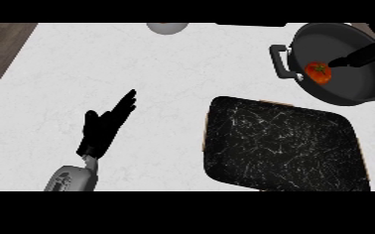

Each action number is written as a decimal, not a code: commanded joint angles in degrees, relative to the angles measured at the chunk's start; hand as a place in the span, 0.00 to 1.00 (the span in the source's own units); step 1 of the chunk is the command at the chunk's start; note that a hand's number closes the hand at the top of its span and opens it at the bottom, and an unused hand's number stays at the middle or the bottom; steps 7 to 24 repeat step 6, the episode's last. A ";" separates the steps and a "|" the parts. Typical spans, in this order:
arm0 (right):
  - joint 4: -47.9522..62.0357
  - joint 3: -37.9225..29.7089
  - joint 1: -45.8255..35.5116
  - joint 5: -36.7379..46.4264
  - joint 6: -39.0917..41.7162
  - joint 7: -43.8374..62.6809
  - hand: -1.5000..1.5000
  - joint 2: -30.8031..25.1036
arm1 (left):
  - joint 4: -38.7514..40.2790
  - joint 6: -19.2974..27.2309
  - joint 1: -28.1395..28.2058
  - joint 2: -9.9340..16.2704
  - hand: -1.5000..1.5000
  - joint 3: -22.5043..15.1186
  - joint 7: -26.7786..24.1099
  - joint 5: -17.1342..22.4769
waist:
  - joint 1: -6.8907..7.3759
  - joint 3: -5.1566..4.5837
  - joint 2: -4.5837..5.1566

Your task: Pick the tomato from the tray and place it in the pot

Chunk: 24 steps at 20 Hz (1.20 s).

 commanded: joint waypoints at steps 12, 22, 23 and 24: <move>1.95 -9.41 1.58 -9.49 9.75 1.90 0.00 -9.24 | -0.54 0.18 -0.59 -0.85 0.50 -0.22 0.66 -0.03 | 0.87 0.17 0.79; 1.95 -9.41 1.58 -9.49 9.75 1.90 0.00 -9.24 | -0.54 0.18 -0.59 -0.85 0.50 -0.22 0.66 -0.03 | 0.87 0.17 0.79; 1.95 -9.41 1.58 -9.49 9.75 1.90 0.00 -9.24 | -0.54 0.18 -0.59 -0.85 0.50 -0.22 0.66 -0.03 | 0.87 0.17 0.79; 1.95 -9.41 1.58 -9.49 9.75 1.90 0.00 -9.24 | -0.54 0.18 -0.59 -0.85 0.50 -0.22 0.66 -0.03 | 0.87 0.17 0.79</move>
